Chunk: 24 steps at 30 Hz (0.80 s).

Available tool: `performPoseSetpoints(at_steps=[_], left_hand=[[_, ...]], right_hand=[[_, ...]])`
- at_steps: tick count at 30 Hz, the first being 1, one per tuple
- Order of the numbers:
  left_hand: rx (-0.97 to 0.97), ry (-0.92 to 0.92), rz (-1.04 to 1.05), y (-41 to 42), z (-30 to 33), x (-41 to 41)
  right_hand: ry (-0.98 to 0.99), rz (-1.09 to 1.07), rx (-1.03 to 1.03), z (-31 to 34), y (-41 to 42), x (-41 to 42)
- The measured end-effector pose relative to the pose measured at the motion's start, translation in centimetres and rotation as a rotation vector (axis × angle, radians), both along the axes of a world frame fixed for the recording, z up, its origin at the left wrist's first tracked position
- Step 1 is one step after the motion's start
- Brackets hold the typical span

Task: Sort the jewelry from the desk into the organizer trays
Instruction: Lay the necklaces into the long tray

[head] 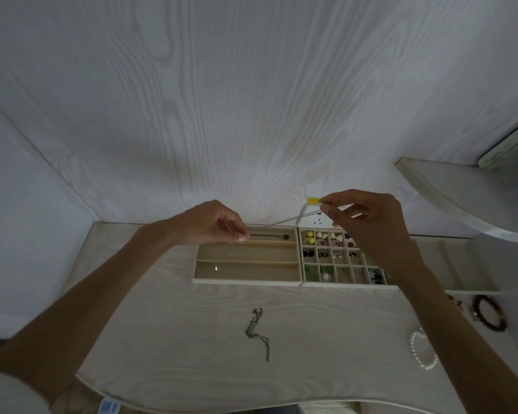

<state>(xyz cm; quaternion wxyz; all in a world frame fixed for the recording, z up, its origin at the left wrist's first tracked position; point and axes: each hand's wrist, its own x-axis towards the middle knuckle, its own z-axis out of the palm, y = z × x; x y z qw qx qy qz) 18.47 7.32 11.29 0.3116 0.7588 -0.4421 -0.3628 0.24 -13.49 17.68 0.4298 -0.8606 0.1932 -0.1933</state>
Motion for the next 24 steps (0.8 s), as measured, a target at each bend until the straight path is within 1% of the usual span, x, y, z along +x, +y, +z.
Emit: performPoseSetpoints(at_steps=[3, 7, 10, 15, 19, 22, 24], left_hand=[[0.106, -0.149, -0.008, 0.1, -1.1, 1.4], [0.125, -0.170, 0.020, 0.0, -3.0, 2.1], [0.119, -0.192, 0.073, -0.5, -4.4, 2.0], [0.188, -0.338, 0.125, -0.7, -7.3, 1.7], [0.235, -0.433, 0.160, 0.4, -8.6, 1.5], [0.252, -0.507, 0.208, 1.1, -9.0, 1.4], [0.266, -0.541, 0.230, 1.3, -9.2, 1.4]], right_hand=[[-0.029, -0.050, -0.051, -1.1, 0.1, 0.4], [-0.036, -0.092, -0.022, -3.0, -0.1, 0.4], [0.026, -0.127, -0.020, -5.2, -0.5, 0.7], [0.088, -0.092, -0.048, -9.3, -1.0, 1.2], [0.142, -0.076, -0.003, -11.8, -1.1, 1.9], [0.279, -0.051, 0.080, -13.5, -1.1, 2.3], [0.288, -0.063, 0.152, -14.4, -1.0, 2.8]])
